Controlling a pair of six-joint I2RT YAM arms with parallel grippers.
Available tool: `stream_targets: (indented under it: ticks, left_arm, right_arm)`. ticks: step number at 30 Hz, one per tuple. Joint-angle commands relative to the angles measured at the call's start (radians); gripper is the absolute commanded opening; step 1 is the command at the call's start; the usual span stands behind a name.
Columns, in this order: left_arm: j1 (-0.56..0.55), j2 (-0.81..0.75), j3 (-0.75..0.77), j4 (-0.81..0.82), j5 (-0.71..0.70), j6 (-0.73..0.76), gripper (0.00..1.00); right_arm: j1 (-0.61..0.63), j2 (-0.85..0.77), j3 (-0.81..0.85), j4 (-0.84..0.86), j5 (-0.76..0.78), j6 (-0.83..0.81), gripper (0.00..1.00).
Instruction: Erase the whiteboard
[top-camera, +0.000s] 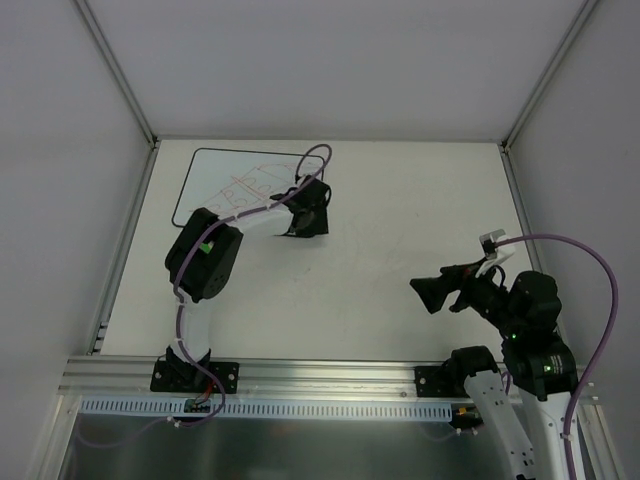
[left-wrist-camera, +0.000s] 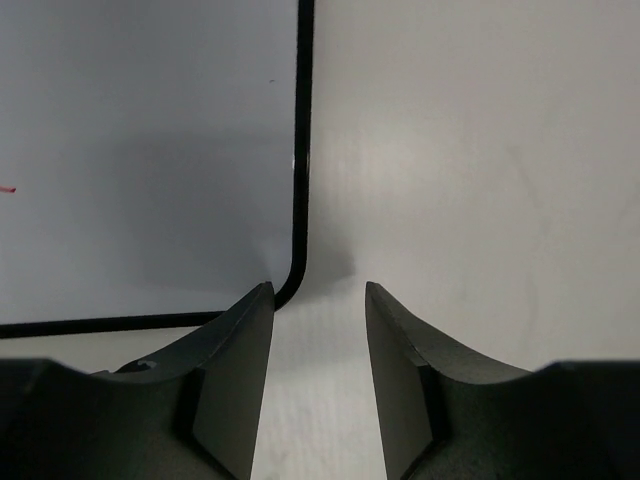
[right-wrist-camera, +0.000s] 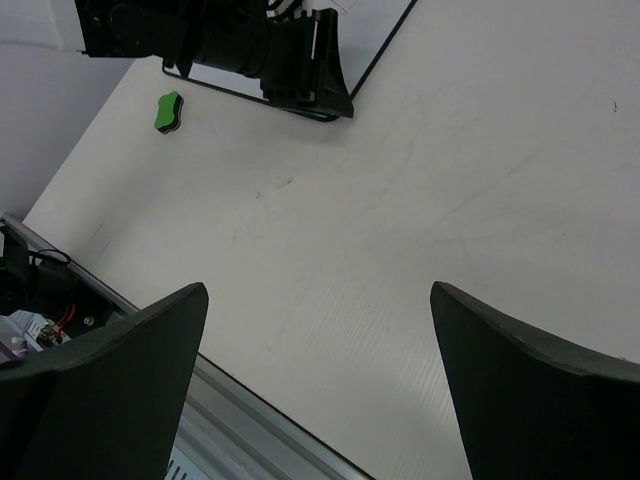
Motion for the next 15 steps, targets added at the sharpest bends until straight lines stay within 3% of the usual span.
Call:
stream_targets:
  ticks: [1, 8, 15]
  left_arm:
    - [-0.187, 0.071, -0.073, -0.166, 0.177, -0.062, 0.42]
    - [-0.416, 0.074, -0.085, -0.166, 0.233, -0.124, 0.36]
    - [-0.496, -0.038, -0.093, -0.167, 0.19, -0.111, 0.38]
  right_arm:
    - [0.007, -0.019, 0.0, 0.029, -0.009, 0.026, 0.99]
    - [0.007, -0.057, 0.022, -0.014, 0.008, 0.064, 0.99]
    - [0.008, -0.08, 0.012, -0.05, 0.095, 0.08, 0.99]
